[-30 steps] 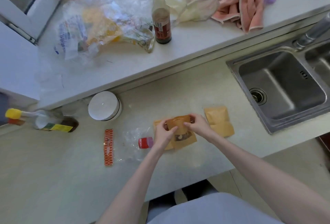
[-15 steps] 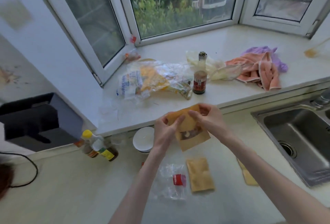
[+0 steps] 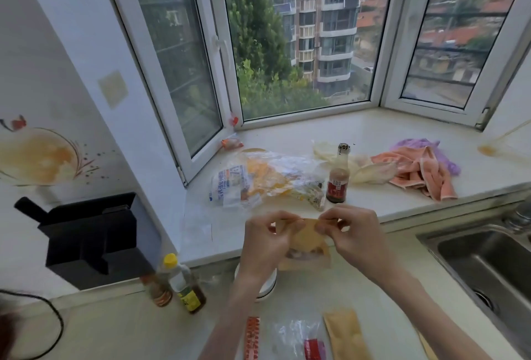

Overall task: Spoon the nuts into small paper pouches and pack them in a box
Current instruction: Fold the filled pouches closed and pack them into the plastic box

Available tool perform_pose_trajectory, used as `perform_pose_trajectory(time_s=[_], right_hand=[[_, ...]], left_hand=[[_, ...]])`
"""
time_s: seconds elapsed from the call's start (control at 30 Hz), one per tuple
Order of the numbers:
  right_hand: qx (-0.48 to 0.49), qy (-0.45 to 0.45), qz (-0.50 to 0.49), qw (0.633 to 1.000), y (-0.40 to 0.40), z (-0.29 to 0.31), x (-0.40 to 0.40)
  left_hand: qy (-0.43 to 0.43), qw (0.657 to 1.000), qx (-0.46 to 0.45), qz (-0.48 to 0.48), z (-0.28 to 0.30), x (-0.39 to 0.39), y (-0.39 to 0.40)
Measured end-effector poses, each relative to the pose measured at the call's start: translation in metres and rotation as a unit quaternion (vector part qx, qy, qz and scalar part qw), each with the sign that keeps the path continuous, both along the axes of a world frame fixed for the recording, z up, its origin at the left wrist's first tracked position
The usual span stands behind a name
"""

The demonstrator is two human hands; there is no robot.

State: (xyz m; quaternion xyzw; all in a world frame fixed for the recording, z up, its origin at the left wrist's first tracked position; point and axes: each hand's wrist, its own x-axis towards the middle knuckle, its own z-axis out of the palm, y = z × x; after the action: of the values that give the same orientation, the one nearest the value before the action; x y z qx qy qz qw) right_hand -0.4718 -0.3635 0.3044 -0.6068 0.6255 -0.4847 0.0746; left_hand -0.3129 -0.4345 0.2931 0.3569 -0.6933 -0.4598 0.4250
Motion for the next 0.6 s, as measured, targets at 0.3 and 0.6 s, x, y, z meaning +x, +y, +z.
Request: perform_pose_trajectory(time_s=[0.3,0.6], right_hand=[[0.007,0.103,-0.003,0.995,0.013,0.006,0.031],[-0.011,0.108,0.01,0.994,0.017,0.02,0.044]], left_hand=[[-0.142,0.968,-0.205,-0.04,0.005,0.022,0.006],[-0.152,0.963,-0.22,-0.017,0.022,0.033,0.016]])
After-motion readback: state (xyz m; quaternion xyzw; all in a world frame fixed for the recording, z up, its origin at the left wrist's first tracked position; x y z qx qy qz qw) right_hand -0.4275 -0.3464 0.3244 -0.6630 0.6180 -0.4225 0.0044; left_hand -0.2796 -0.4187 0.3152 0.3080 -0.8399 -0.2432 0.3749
